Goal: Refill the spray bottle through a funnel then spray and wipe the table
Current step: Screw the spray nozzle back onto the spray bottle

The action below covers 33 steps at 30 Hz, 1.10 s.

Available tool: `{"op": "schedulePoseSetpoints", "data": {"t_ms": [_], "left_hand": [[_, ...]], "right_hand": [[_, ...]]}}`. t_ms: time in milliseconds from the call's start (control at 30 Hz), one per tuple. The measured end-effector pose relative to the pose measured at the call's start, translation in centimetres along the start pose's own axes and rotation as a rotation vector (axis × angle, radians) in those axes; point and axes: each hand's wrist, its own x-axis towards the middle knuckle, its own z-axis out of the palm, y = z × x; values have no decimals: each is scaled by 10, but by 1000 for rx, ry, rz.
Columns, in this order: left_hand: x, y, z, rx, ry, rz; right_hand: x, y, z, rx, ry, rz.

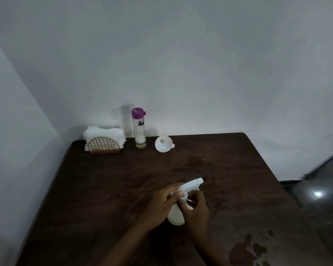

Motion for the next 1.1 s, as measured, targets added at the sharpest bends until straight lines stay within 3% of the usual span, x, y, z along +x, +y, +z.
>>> {"op": "schedulePoseSetpoints", "data": {"t_ms": [233, 433, 633, 1100], "left_hand": [[0, 4, -2, -7, 2, 11], [0, 1, 0, -22, 8, 11], [0, -4, 1, -3, -9, 13], [3, -6, 1, -18, 7, -17]], "right_hand": [[-5, -2, 1, 78, 4, 2], [-1, 8, 3, -6, -10, -70], [3, 6, 3, -55, 12, -31], [-1, 4, 0, -32, 28, -57]]}}
